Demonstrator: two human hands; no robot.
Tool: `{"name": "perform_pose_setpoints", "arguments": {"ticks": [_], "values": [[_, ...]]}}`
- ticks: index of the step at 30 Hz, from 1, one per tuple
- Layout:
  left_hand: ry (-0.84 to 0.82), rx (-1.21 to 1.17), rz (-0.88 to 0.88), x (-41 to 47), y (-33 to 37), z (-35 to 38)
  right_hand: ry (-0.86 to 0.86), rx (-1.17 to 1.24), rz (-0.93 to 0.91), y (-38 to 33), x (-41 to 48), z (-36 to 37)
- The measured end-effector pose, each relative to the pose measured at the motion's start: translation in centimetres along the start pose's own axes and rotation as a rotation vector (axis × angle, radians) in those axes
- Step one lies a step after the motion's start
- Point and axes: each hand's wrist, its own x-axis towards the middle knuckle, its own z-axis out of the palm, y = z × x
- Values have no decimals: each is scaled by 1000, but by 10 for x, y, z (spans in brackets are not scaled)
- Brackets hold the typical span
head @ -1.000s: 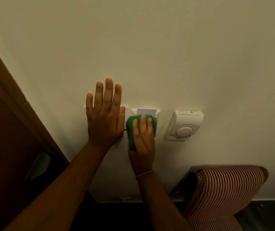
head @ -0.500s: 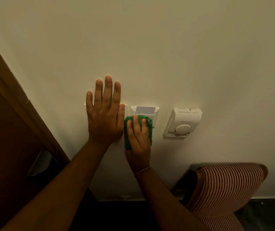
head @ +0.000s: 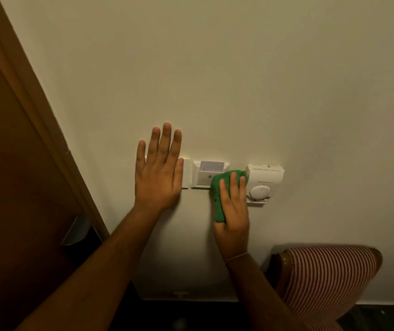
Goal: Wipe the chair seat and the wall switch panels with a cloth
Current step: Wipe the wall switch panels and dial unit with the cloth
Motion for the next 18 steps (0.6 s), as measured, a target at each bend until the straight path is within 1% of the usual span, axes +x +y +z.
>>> {"name": "perform_pose_setpoints", "arguments": {"ticks": [4,6,8,11,13,15,18], "values": [[-1,-17,-82,3,1,-25,131,22,-95,-13,53,-44],[20,-20,-121,11,3,-39,197,8,-141,-12,82,-68],[41,-36,-126,19,10,-50,224,-37,-181,-7,106,-89],[49,-55,-102,24,36,-57,227,-120,-210,10,122,-117],[28,-91,-82,19,64,-55,219,-161,-212,24,120,-135],[-17,-152,-61,7,99,-47,195,-197,-195,41,105,-151],[-137,-232,5,-32,157,-30,119,-254,-143,70,62,-173]]}}
